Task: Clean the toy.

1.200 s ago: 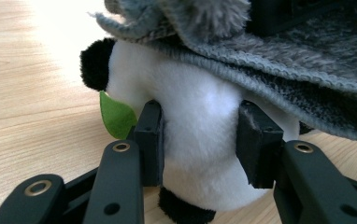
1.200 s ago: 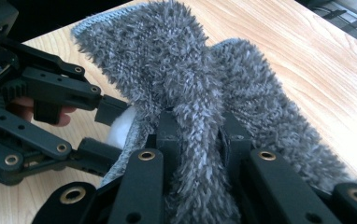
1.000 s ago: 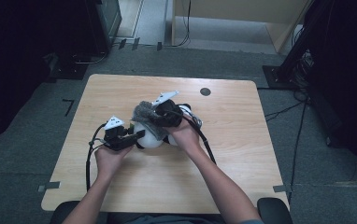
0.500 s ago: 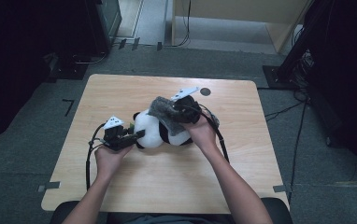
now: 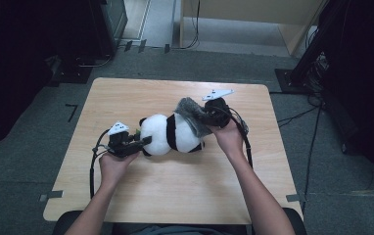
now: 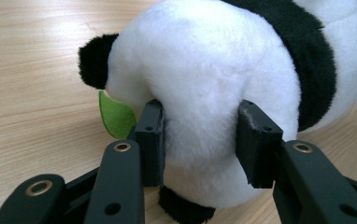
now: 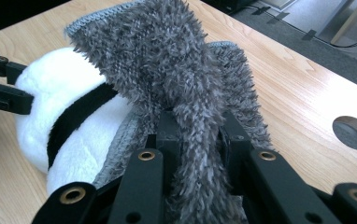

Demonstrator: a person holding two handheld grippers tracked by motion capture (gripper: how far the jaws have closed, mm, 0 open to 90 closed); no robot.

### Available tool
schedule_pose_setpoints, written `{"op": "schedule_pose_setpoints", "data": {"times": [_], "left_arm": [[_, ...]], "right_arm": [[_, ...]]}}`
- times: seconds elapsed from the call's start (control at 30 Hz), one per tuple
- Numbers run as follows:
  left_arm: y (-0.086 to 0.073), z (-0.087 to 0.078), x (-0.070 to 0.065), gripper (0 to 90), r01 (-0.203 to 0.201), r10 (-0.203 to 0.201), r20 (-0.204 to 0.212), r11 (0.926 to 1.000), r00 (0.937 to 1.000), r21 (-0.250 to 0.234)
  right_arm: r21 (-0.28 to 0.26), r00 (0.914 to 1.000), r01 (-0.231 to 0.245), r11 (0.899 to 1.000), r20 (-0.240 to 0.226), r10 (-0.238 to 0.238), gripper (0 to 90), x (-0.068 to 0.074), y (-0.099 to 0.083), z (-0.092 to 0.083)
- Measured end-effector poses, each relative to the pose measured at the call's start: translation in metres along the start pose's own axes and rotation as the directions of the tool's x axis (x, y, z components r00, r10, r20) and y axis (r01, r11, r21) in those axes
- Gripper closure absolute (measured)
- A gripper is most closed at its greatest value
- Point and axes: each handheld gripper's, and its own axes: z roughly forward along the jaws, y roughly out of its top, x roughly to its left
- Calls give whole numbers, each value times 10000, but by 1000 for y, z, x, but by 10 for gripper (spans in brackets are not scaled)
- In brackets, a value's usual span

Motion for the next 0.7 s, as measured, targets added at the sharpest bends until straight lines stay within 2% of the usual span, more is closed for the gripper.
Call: {"op": "schedule_pose_setpoints", "data": {"times": [0.07,0.17,0.4,0.57,0.7], "left_arm": [[0,0,0,579,-3,3,-9,10000,10000,15],[0,-1,0,579,-32,32,-24,10000,10000,76],[0,-1,0,578,-8,8,-55,10000,10000,93],[0,-1,0,579,81,-81,-18,9999,10000,84],[0,0,-1,580,74,-74,-24,9999,10000,84]], "right_arm": [[-27,10000,-85,10000,-19,85,752,0,0,-1],[-48,9997,1,10000,252,0,752,-2,1,-5],[-291,9969,-456,9985,627,473,753,-18,-7,-22],[-325,9964,-616,9976,561,633,751,-21,-16,-21],[-284,9964,-727,9970,421,739,750,-20,-23,-15]]}}
